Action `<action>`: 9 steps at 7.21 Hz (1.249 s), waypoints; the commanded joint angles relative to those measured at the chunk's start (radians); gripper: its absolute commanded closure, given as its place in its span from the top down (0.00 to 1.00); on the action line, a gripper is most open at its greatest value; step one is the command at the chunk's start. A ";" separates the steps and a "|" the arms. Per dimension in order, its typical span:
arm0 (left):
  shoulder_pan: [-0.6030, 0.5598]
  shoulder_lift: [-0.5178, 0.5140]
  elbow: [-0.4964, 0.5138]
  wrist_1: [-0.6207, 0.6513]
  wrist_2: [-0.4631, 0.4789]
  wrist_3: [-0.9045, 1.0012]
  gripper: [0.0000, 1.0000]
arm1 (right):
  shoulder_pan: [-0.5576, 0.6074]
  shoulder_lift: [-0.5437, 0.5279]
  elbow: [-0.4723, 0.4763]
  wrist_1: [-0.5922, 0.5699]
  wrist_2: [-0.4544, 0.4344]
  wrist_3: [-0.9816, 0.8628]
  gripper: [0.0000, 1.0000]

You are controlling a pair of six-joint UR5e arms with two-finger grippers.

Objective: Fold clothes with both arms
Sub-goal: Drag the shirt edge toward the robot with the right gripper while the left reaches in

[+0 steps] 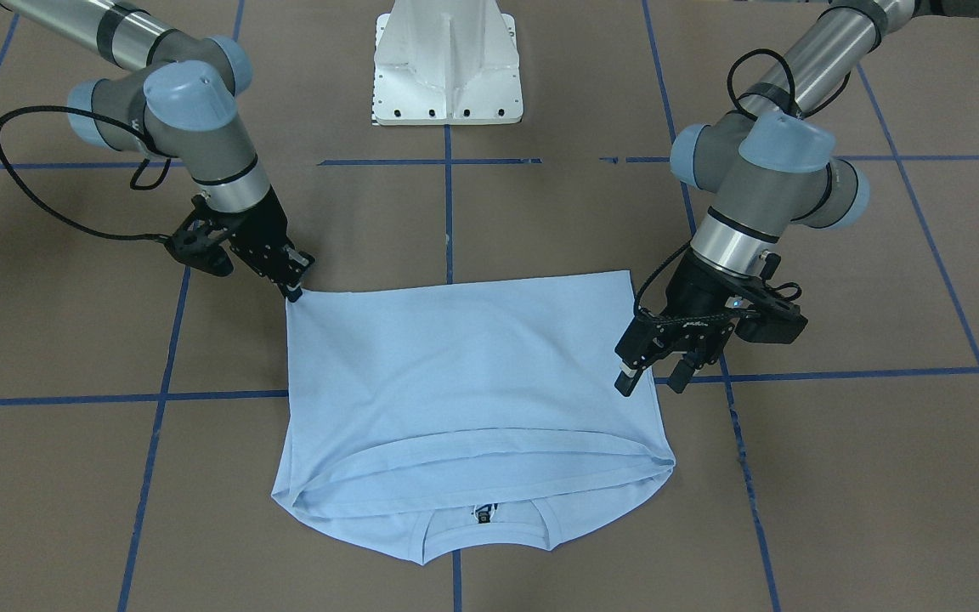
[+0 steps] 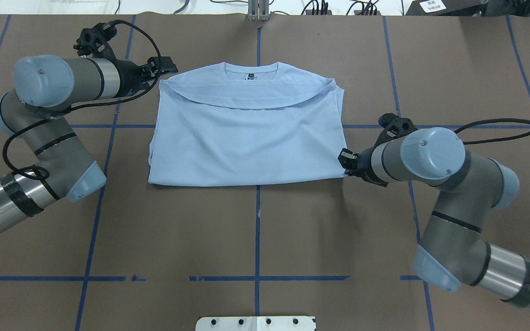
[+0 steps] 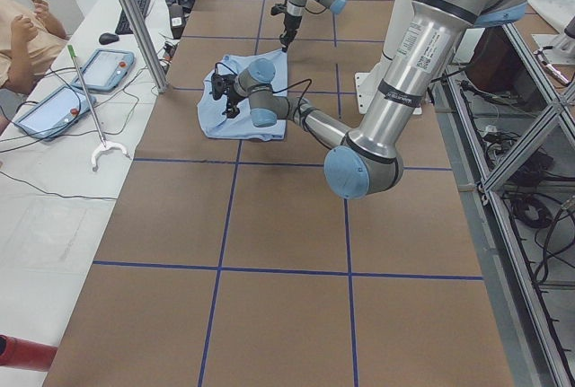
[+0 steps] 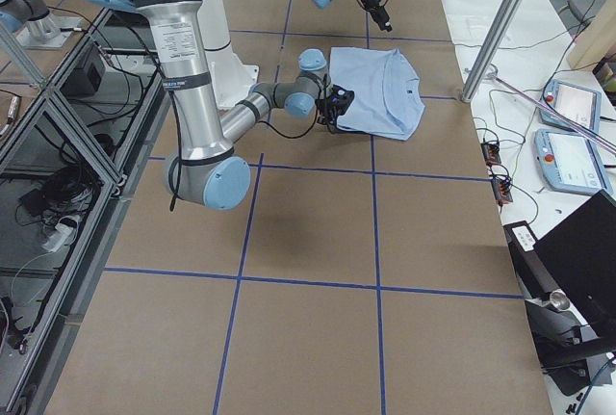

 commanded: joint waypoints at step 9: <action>0.241 0.136 -0.551 0.518 -0.118 -0.354 1.00 | -0.276 -0.153 0.453 -0.274 -0.184 0.285 1.00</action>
